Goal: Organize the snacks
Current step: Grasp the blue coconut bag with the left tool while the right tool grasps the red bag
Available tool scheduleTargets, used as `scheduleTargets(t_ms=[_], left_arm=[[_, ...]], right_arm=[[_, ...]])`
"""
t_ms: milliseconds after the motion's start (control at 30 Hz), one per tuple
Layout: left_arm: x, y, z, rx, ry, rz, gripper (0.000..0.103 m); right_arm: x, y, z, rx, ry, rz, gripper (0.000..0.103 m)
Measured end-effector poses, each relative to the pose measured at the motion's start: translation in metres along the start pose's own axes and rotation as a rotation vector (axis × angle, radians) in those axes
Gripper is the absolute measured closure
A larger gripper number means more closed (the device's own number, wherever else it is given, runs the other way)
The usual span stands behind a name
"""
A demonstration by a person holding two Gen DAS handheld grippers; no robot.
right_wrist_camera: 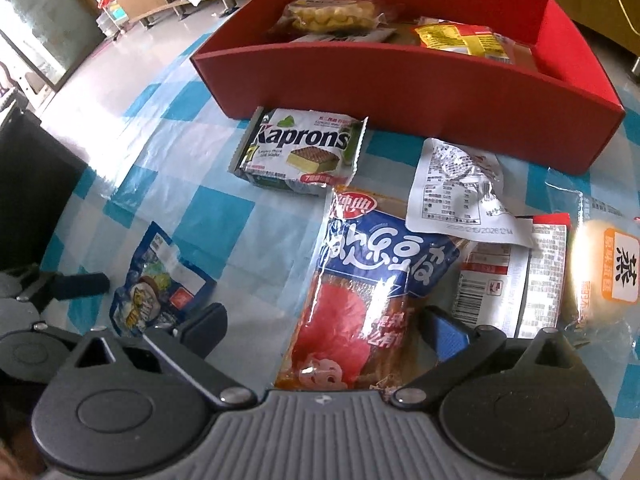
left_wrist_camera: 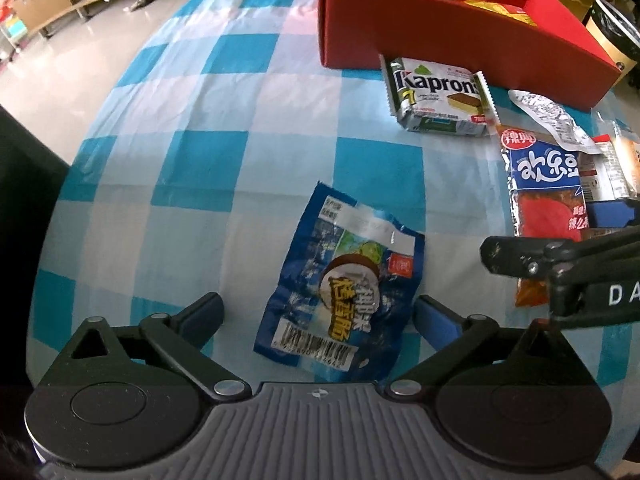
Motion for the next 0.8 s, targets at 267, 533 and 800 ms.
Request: scheduleTargets(t_ms=[267,533,800], left_arm=[[-0.005,-0.009,-0.003,-0.03,0.02,0.005,0.019],[-0.014,-0.008,-0.002,-0.05,0.014,0.031,0.026],[-0.015,-0.004,-0.006,-0.044,0.016,0.033,0.026]], right_arm=[[-0.01,0.001,0.008,-0.143,-0.002,0.118,0.039],[-0.028,-0.002,0.016,-0.132,0.008,0.09,0.062],[-0.033,0.005,0.013,-0.043,0.031,0.037,0.067]])
Point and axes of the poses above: each gripper's, at about its wrist camera, not at the fingertips, and x roughly the way its jaws point, y to its right, z to its underside, the point moved 10 cm from there along x, roughly the way its jaws point, and after that the axes turned 12 degrees about -z, right-handed, at the moved point
